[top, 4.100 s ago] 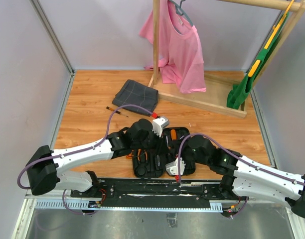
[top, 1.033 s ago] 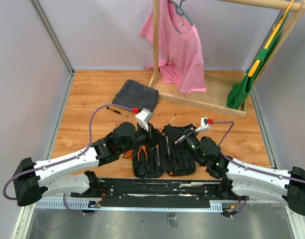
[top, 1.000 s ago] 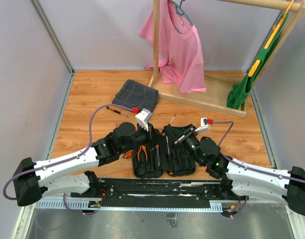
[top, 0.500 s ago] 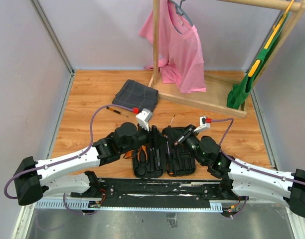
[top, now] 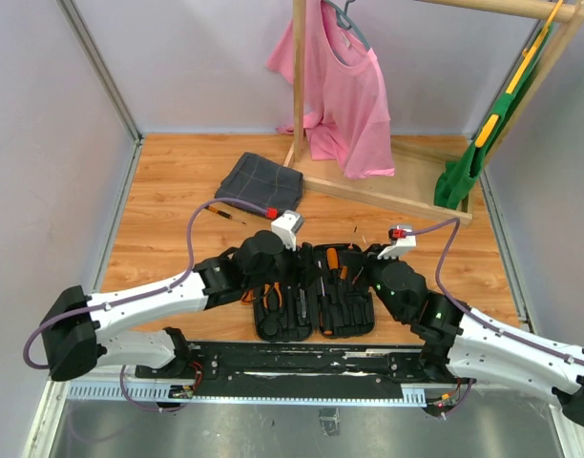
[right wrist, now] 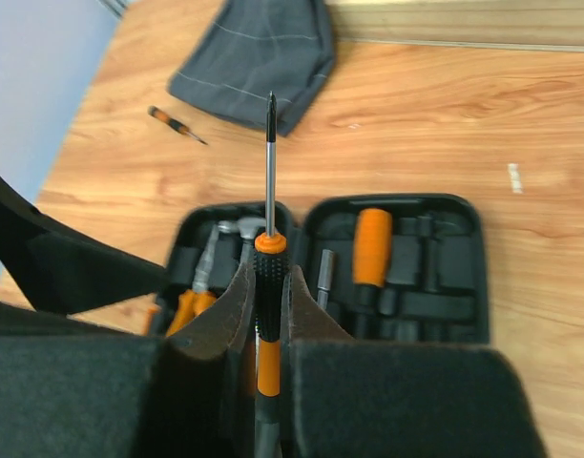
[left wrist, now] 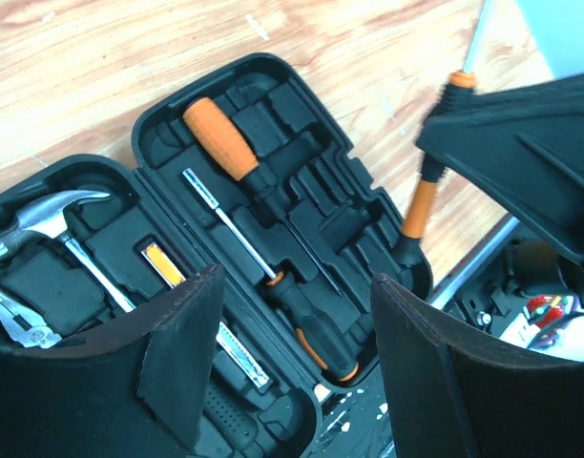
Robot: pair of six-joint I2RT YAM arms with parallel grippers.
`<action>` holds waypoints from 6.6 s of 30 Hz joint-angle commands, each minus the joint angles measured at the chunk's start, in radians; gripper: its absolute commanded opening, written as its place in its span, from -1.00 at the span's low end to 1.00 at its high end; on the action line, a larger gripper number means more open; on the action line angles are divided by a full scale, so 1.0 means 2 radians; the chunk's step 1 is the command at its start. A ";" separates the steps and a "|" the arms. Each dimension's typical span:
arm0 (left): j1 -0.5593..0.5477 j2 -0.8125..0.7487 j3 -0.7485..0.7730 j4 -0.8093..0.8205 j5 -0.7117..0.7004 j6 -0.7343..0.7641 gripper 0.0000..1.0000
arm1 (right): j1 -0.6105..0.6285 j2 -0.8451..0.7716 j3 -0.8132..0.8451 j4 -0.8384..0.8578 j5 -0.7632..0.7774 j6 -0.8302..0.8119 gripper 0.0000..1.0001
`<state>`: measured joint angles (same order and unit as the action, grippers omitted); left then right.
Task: Sort the tools into containers
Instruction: Place the screwdriver in the storage box.
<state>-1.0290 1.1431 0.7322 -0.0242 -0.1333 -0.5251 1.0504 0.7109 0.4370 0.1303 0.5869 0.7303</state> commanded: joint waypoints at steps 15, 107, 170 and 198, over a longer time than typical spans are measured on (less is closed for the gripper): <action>0.016 0.089 0.092 -0.111 -0.054 0.002 0.98 | -0.020 -0.051 0.057 -0.321 -0.008 0.004 -0.94; 0.035 0.020 0.022 -0.052 -0.131 -0.050 0.99 | -0.068 0.098 0.055 -0.286 -0.193 0.007 -0.61; 0.043 0.016 -0.011 -0.049 -0.129 -0.059 0.92 | -0.070 0.396 0.052 -0.296 -0.284 -0.014 -0.99; 0.200 -0.072 0.002 -0.125 -0.173 -0.038 0.99 | -0.057 0.167 0.184 -0.284 -0.194 -0.075 -0.27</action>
<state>-0.6937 1.0115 0.7010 -0.2344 -0.4297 -0.6132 0.9230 1.0645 0.8230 -0.4294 0.1589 0.6022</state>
